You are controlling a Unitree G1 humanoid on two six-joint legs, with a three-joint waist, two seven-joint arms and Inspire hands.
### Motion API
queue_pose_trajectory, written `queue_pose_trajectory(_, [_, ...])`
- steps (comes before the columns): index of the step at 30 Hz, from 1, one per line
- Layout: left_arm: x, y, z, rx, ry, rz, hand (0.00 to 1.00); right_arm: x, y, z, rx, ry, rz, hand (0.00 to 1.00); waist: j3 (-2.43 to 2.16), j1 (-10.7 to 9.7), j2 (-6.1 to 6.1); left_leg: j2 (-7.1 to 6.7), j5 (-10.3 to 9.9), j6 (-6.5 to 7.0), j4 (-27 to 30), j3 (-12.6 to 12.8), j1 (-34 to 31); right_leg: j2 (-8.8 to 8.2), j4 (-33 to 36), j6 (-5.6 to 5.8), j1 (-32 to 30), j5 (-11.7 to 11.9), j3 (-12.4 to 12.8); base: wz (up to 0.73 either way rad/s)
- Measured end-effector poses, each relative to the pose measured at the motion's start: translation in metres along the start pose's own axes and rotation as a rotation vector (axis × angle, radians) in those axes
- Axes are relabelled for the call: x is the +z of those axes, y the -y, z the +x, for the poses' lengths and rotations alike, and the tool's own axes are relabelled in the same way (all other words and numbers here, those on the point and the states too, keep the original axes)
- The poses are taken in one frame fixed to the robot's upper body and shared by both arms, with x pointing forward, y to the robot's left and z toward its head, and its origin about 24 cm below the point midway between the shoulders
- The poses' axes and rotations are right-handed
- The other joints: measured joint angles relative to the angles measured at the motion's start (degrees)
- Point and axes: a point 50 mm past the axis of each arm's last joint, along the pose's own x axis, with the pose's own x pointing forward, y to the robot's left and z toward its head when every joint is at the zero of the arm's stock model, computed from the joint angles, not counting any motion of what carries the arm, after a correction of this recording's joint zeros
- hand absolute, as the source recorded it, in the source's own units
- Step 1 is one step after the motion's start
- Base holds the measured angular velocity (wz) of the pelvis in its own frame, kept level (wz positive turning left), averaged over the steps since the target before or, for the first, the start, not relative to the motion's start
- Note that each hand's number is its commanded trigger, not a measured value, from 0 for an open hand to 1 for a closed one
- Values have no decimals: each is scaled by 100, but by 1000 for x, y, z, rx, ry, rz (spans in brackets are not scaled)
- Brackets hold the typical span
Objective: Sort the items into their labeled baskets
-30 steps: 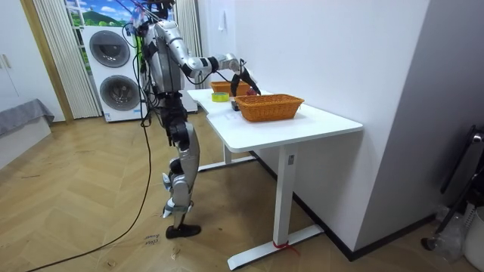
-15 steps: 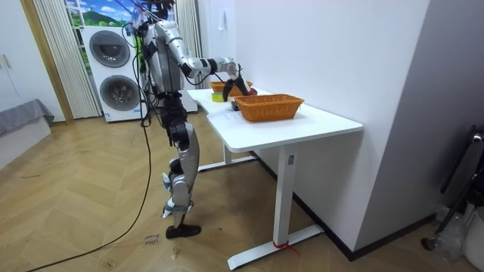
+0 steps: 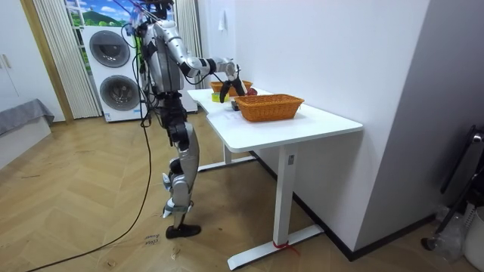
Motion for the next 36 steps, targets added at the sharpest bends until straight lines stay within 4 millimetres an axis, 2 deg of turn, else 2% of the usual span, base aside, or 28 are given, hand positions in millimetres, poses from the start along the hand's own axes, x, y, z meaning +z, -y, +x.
queue_pose_trajectory(6, [0,0,0,-4,-2,-5,0,-3,-2,0,-1,-17,-3,0,-3,5,21,1,0,0,-10,4,36,2,-4,0,29,0,4,0])
queue_pose_trajectory(14, [-1,4,0,-16,-8,-10,0,-5,-3,0,-16,-41,-20,0,-6,-2,109,-6,0,0,-9,-11,32,3,2,0,44,1,8,0])
queue_pose_trajectory(24, [-1,5,0,-7,-2,-13,0,-12,-2,-2,-84,-109,-49,0,-9,-22,120,-9,0,1,19,-35,32,-2,-1,3,53,11,-47,0])
queue_pose_trajectory(36, [-2,8,0,12,-2,-15,0,-14,-6,-2,-133,-128,-65,0,-9,-51,204,-5,2,5,13,-35,35,-8,0,4,48,13,-44,0])
